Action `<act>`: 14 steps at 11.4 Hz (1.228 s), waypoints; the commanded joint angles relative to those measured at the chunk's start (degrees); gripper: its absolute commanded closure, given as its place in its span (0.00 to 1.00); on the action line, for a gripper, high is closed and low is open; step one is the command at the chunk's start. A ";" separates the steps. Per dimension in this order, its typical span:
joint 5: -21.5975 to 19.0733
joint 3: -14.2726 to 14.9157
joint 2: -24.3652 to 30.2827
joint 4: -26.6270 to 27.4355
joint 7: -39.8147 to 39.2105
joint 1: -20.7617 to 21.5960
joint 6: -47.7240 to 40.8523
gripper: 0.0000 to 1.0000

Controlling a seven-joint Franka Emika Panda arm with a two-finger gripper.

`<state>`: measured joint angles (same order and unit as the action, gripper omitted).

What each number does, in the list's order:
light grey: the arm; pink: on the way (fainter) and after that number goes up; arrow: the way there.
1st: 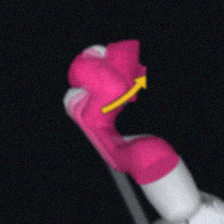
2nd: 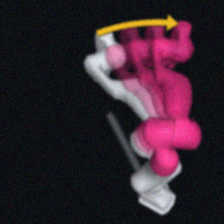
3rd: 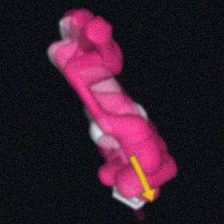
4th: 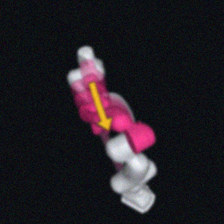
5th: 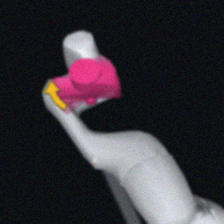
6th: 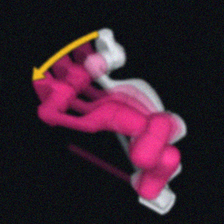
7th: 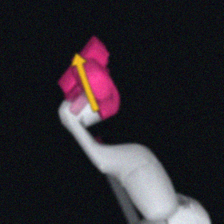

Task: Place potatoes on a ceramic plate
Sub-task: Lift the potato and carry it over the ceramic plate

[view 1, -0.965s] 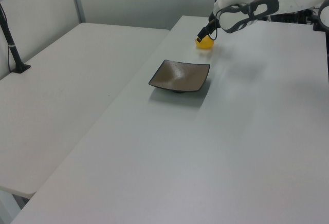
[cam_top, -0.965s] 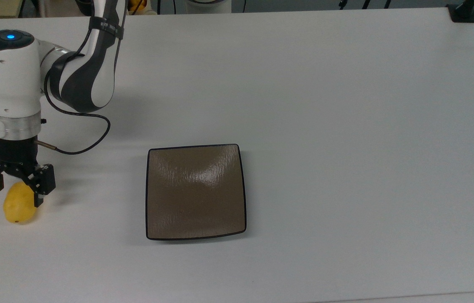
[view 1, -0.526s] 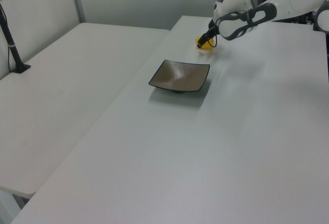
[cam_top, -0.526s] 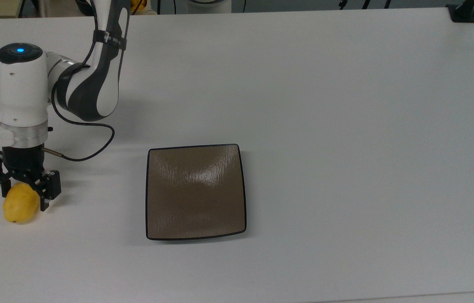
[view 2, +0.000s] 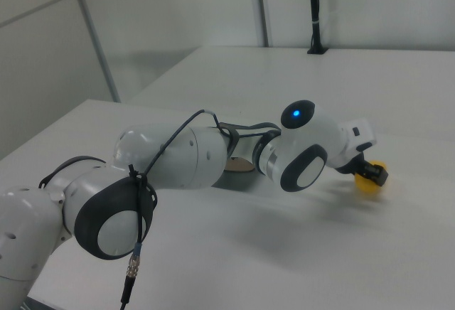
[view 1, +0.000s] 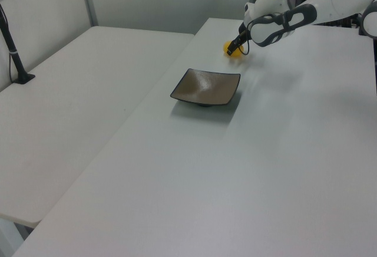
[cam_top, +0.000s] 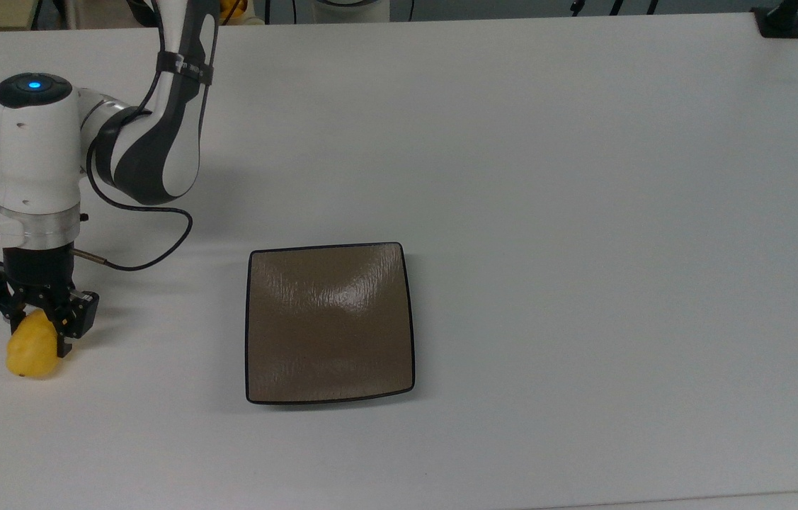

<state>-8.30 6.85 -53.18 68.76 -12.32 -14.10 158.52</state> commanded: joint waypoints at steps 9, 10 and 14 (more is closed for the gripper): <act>-1.37 -0.78 28.27 10.23 -2.10 2.05 -24.99 0.74; -1.37 -0.87 31.88 13.21 -2.01 2.76 -26.41 0.74; -1.28 -0.78 37.88 15.44 -1.57 8.73 -36.52 0.74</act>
<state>-8.32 5.70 -19.60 79.72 -12.67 -8.61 124.83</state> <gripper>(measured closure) 0.366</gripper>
